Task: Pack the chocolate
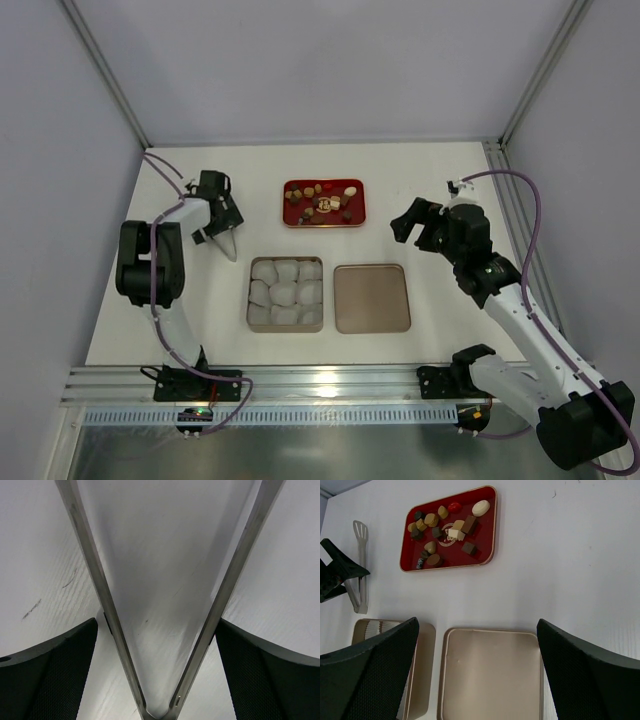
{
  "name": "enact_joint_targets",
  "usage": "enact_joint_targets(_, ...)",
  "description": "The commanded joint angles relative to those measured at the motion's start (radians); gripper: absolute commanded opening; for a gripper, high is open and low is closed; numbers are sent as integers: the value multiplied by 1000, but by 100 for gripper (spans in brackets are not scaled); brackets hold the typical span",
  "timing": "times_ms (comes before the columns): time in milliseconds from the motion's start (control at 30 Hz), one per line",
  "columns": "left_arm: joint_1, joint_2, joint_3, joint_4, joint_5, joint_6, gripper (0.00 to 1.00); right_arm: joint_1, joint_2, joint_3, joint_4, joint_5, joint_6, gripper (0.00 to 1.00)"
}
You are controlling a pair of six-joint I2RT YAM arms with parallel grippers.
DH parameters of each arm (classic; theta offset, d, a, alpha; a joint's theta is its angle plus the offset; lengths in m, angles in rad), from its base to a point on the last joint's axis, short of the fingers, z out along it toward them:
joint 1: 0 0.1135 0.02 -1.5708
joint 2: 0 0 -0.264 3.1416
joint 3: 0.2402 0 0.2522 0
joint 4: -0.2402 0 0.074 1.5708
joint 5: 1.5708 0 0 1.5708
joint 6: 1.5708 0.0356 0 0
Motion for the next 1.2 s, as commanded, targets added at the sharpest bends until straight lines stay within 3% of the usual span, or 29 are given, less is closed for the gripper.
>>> enact_joint_targets(0,4,30,55,20,12,17,96,-1,-12,3,23,-9,2,100)
enact_joint_targets(467,7,67,52,-30,37,-32,84,-1,-4,-9,20,-45,14,100)
enact_joint_targets(1167,6,29,-6,-61,55,-29,85,-1,-10,-35,19,-65,51,100)
